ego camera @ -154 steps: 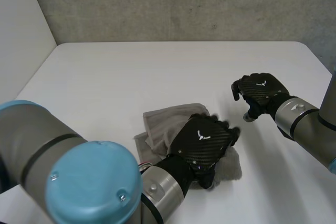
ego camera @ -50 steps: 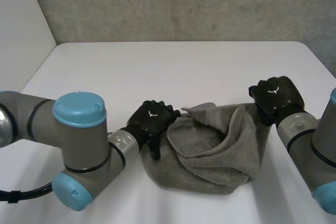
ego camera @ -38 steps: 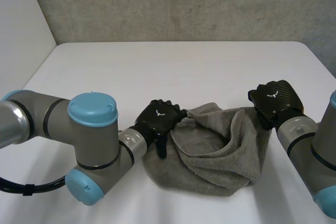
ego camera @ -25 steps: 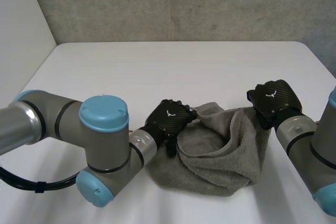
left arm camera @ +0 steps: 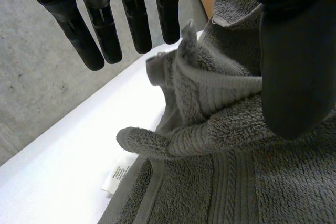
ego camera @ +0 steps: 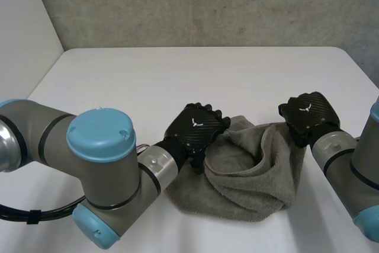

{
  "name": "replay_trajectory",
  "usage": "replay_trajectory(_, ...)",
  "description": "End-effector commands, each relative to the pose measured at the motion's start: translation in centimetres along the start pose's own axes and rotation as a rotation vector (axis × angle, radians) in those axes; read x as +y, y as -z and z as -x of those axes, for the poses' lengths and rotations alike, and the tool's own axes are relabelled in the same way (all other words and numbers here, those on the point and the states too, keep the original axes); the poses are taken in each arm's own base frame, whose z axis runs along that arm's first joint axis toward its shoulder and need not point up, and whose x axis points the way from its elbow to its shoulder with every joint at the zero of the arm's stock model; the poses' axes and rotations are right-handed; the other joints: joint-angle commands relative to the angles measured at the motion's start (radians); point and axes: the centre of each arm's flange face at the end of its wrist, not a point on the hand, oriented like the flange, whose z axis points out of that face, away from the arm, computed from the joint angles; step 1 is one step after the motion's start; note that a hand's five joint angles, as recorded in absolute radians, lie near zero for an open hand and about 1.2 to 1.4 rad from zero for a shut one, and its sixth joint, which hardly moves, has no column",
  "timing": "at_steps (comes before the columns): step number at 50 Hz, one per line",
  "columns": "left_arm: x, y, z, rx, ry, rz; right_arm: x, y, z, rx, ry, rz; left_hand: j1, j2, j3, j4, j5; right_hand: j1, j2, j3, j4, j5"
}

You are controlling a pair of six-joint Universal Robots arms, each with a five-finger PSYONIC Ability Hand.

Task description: Fold the towel.

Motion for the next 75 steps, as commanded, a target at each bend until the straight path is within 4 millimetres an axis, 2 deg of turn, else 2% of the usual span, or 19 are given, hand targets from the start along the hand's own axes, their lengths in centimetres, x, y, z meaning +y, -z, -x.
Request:
replay_trajectory(1, 0.8, -0.1, -0.6, 0.007, -0.018, -0.005, 0.0, 0.0, 0.1, -0.002, 0.0, 0.001, -0.018, -0.012, -0.017, -0.017, -0.2, 0.069, 0.077, 0.051, 0.054, 0.059)
replay_trajectory(4, 1.3, -0.2, -0.7, 0.011, -0.05, 0.003, 0.0, 0.0, 0.1, -0.002, 0.0, 0.001, 0.117, 0.123, 0.118, 0.118, -0.065, 0.069, 0.077, 0.051, 0.054, 0.059)
replay_trajectory(9, 1.5, -0.4, -0.7, 0.01, -0.116, 0.009, 0.1, -0.4, 0.1, -0.004, 0.007, 0.004, 0.896, 0.902, 0.897, 0.898, 0.714, 0.069, 0.077, 0.051, 0.054, 0.059)
replay_trajectory(18, -0.5, -1.3, 2.4, -0.085, -0.124, -0.051, -2.0, -2.8, -0.8, 0.032, 0.08, -0.069, 0.909, 0.915, 0.91, 0.911, 0.727, 0.069, 0.077, 0.051, 0.054, 0.059)
replay_trajectory(20, -2.9, -2.2, 6.1, -0.214, -0.132, -0.115, -4.9, -4.2, -2.8, 0.102, 0.075, -0.169, 0.909, 0.915, 0.91, 0.911, 0.727, 0.069, 0.077, 0.051, 0.054, 0.059)
replay_trajectory(23, -4.4, -2.5, 8.1, -0.295, -0.136, -0.148, -7.1, -4.7, -4.0, 0.153, 0.065, -0.253, 0.909, 0.915, 0.91, 0.911, 0.727, 0.069, 0.077, 0.051, 0.054, 0.059)
replay_trajectory(25, -8.0, -2.4, 12.9, -0.496, -0.132, -0.23, -11.4, -5.3, -6.8, 0.296, 0.02, -0.471, 0.909, 0.915, 0.91, 0.911, 0.727, 0.069, 0.077, 0.051, 0.054, 0.059)
replay_trajectory(26, -8.0, -2.4, 12.9, -0.497, -0.132, -0.23, -11.4, -5.3, -6.8, 0.297, 0.02, -0.473, 0.909, 0.915, 0.91, 0.911, 0.727, 0.069, 0.077, 0.051, 0.054, 0.059)
replay_trajectory(28, -12.1, -0.7, 17.2, -0.698, -0.089, -0.33, -15.8, -4.0, -9.9, 0.453, -0.038, -0.708, 0.909, 0.915, 0.91, 0.911, 0.727, 0.069, 0.077, 0.051, 0.054, 0.059)
replay_trajectory(29, -12.1, -0.7, 17.2, -0.699, -0.089, -0.33, -15.8, -4.0, -9.9, 0.454, -0.038, -0.709, 0.909, 0.915, 0.91, 0.911, 0.727, 0.069, 0.077, 0.051, 0.054, 0.059)
replay_trajectory(30, -14.3, 0.7, 18.8, -0.771, -0.051, -0.397, -17.7, -2.6, -11.3, 0.523, -0.058, -0.796, 0.909, 0.915, 0.91, 0.911, 0.727, 0.069, 0.077, 0.051, 0.054, 0.059)
replay_trajectory(33, -17.0, 2.9, 20.6, -0.82, 0.041, -0.51, -19.6, -0.4, -13.6, 0.623, -0.099, -0.852, 0.909, 0.915, 0.91, 0.911, 0.727, 0.069, 0.077, 0.051, 0.054, 0.059)
replay_trajectory(38, -18.8, 5.1, 21.3, -0.821, 0.118, -0.583, -18.9, -0.7, -13.3, 0.605, -0.099, -0.776, 0.909, 0.915, 0.91, 0.911, 0.727, 0.069, 0.077, 0.051, 0.054, 0.059)
replay_trajectory(47, -13.8, 4.3, 19.4, -0.722, 0.133, -0.376, -13.4, -2.9, -8.6, 0.309, -0.025, -0.433, 0.909, 0.915, 0.91, 0.911, 0.727, 0.069, 0.077, 0.051, 0.054, 0.059)
replay_trajectory(52, -6.8, 3.7, 17.3, -0.601, 0.164, -0.155, -9.4, -2.5, -4.4, 0.099, -0.008, -0.25, 0.909, 0.915, 0.91, 0.911, 0.727, 0.069, 0.077, 0.051, 0.054, 0.059)
replay_trajectory(58, -2.4, 3.8, 15.0, -0.52, 0.172, -0.018, -7.6, -2.4, -3.0, 0.044, -0.008, -0.2, 0.909, 0.915, 0.91, 0.911, 0.727, 0.037, 0.046, 0.019, 0.023, 0.027)
replay_trajectory(60, -0.7, 4.1, 13.9, -0.496, 0.139, 0.045, -6.5, -2.7, -2.2, 0.013, -0.008, -0.158, 0.909, 0.915, 0.91, 0.911, 0.727, -0.26, -0.252, -0.278, -0.275, -0.27)
replay_trajectory(65, 0.8, 4.6, 12.9, -0.475, 0.095, 0.107, -5.1, -3.3, -1.2, -0.02, -0.013, -0.1, 0.909, 0.915, 0.91, 0.911, 0.727, -0.76, -0.751, -0.778, -0.775, -0.77)
replay_trajectory(75, -0.1, 5.9, 11.8, -0.459, 0.078, 0.092, -5.8, -3.4, 0.2, -0.082, -0.017, -0.132, 0.909, 0.915, 0.91, 0.911, 0.727, -1.153, -1.145, -1.171, -1.168, -1.163)
